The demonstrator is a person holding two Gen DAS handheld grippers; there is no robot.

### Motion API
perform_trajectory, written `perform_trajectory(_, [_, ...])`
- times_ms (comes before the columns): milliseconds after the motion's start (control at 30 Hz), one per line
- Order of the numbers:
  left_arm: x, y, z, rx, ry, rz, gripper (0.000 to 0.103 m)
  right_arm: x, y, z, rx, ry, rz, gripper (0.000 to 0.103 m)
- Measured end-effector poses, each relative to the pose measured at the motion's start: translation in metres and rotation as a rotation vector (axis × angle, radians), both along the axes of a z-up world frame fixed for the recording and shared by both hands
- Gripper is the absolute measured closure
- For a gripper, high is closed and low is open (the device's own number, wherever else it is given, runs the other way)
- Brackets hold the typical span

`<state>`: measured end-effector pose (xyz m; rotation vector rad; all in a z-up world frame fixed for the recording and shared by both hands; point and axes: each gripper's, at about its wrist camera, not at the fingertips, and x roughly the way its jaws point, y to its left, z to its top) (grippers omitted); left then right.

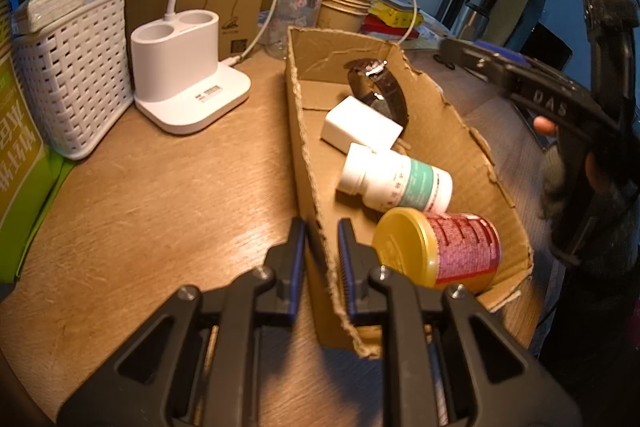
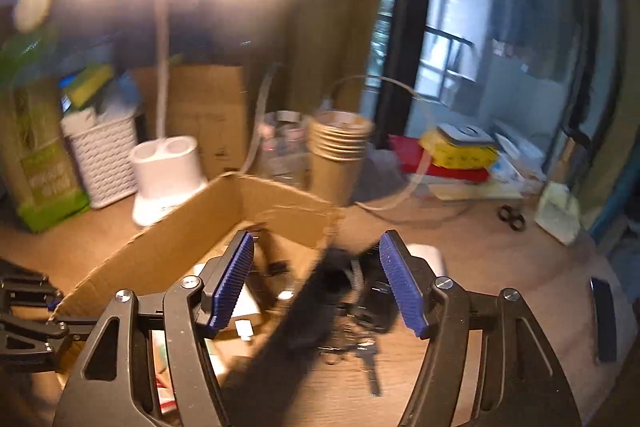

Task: Organize rigid objects
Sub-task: 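Move the open right tool back to the black Honda car key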

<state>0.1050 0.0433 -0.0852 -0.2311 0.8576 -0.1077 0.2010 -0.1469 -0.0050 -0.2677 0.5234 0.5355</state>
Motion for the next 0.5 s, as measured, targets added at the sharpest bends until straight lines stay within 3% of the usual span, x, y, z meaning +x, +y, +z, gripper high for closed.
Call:
perform_trajectory(300, [0.0, 0.0, 0.0, 0.001, 0.0, 0.0, 0.085, 0.055, -0.041, -0.034, 0.027, 0.128, -0.198, 0.034])
perform_trajectory(500, [0.0, 0.0, 0.0, 0.0, 0.001, 0.0, 0.085, 0.061, -0.035, -0.051, -0.007, 0.158, -0.192, 0.034])
